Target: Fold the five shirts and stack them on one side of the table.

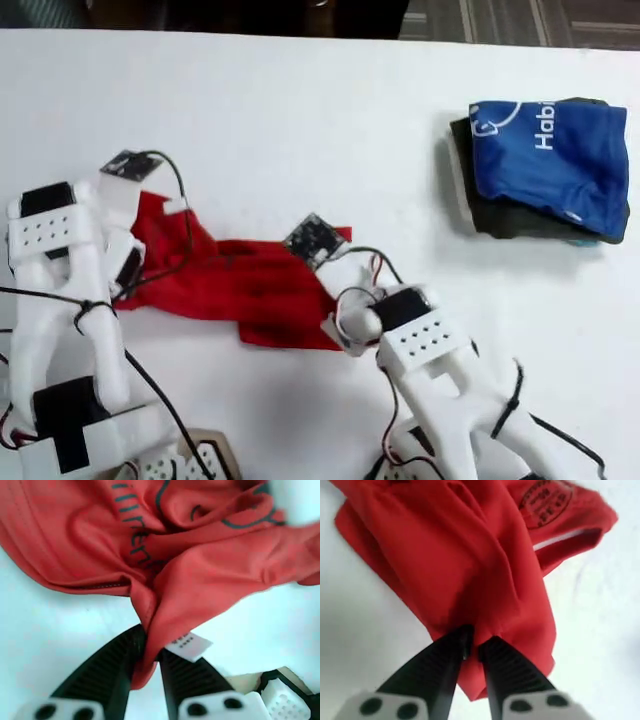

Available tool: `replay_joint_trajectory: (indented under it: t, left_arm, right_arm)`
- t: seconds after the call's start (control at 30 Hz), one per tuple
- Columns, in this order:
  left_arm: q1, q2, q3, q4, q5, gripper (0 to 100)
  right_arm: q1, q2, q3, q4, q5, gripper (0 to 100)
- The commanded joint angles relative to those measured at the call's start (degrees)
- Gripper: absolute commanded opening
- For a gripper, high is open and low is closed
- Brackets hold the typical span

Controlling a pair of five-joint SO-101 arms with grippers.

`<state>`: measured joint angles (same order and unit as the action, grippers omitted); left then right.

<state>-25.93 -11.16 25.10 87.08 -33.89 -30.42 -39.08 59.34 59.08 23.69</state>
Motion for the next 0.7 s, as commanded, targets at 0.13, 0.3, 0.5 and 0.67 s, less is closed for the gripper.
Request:
replay_joint_trajectory:
  t: [0.13, 0.3, 0.5, 0.67]
  left_arm:
    - [0.35, -1.14, -0.04, -0.7, -0.7, 3]
    - [0.35, -1.14, -0.04, -0.79, -0.7, 3]
    - [-1.76, -1.14, -0.04, -3.16, -0.7, 3]
    - [-2.81, -1.14, 0.4, -3.43, -0.7, 3]
  right_arm:
    - [0.13, -10.59, -20.22, 19.03, 2.55, 2.6]
    - [1.63, -13.32, -20.4, 21.67, 2.55, 14.6]
    - [7.25, -13.58, -16.0, 15.87, 2.55, 23.4]
    - [11.47, -11.12, -12.66, 0.57, -1.85, 23.6]
